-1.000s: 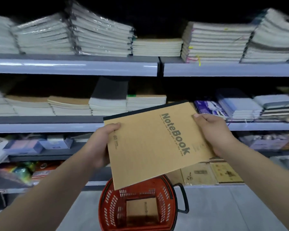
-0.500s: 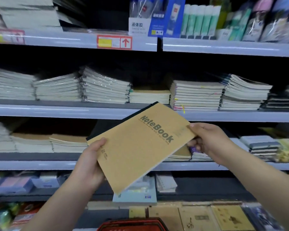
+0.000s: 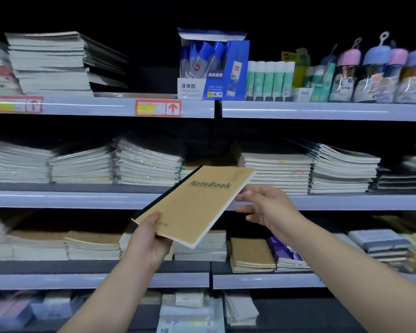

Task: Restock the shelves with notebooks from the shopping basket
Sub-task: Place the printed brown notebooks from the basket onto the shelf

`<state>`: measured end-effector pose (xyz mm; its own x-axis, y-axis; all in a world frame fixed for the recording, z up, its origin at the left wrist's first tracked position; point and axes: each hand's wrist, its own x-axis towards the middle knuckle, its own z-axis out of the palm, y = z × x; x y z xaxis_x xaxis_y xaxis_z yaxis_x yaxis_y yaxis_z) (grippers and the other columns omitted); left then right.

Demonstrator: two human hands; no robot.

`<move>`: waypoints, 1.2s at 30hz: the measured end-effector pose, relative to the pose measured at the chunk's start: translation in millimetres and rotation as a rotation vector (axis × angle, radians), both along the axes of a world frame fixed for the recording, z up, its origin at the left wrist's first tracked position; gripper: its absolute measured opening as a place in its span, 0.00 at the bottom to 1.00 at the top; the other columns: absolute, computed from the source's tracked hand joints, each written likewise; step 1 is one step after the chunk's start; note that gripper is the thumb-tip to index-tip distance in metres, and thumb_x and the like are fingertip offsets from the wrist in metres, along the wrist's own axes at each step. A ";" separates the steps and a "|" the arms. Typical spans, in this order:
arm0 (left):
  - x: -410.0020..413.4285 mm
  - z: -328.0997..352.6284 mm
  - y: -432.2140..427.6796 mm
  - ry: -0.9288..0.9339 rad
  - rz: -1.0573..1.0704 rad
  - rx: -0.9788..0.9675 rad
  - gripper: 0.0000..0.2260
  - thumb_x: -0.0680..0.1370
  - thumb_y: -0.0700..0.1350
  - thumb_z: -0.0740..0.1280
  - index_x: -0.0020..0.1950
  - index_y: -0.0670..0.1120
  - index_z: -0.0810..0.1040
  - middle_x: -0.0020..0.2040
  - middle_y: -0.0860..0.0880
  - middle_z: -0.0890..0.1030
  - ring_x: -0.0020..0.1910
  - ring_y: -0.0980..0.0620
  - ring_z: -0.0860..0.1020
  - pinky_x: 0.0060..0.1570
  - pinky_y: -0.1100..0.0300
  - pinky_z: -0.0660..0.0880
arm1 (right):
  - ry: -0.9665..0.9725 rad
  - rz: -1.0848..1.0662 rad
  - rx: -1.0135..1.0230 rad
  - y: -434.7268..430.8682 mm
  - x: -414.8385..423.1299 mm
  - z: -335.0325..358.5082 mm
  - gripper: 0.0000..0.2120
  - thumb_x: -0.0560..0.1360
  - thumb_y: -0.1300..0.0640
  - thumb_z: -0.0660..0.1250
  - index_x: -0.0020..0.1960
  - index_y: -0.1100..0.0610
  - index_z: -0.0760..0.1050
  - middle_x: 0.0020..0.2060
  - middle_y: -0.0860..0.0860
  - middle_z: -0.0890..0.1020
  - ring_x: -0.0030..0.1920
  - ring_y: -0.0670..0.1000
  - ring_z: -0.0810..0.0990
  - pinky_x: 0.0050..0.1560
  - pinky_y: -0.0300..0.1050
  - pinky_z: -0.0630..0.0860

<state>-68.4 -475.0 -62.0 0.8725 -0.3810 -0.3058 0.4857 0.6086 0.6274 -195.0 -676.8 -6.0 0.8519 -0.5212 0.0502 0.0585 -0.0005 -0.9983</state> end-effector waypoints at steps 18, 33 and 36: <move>19.9 10.7 -46.0 0.008 0.159 -0.138 0.06 0.82 0.39 0.60 0.58 0.43 0.75 0.51 0.42 0.81 0.47 0.45 0.81 0.44 0.45 0.79 | -0.047 0.005 -0.027 -2.9 54.4 3.2 0.07 0.79 0.58 0.63 0.51 0.56 0.81 0.45 0.51 0.86 0.48 0.51 0.84 0.38 0.43 0.78; 14.9 26.1 -74.1 -0.189 -0.056 -0.013 0.10 0.83 0.39 0.59 0.64 0.42 0.72 0.54 0.42 0.82 0.51 0.45 0.82 0.41 0.50 0.80 | 0.164 0.148 -0.403 -15.7 65.9 -17.4 0.35 0.64 0.58 0.80 0.63 0.55 0.63 0.55 0.49 0.76 0.54 0.48 0.76 0.49 0.41 0.74; 18.1 23.9 -64.1 -0.328 -0.125 0.081 0.10 0.82 0.39 0.62 0.63 0.43 0.74 0.56 0.43 0.83 0.53 0.46 0.82 0.42 0.53 0.81 | 0.154 0.177 -0.403 -22.9 68.7 -14.4 0.37 0.63 0.58 0.80 0.64 0.53 0.62 0.55 0.48 0.76 0.56 0.48 0.76 0.50 0.42 0.74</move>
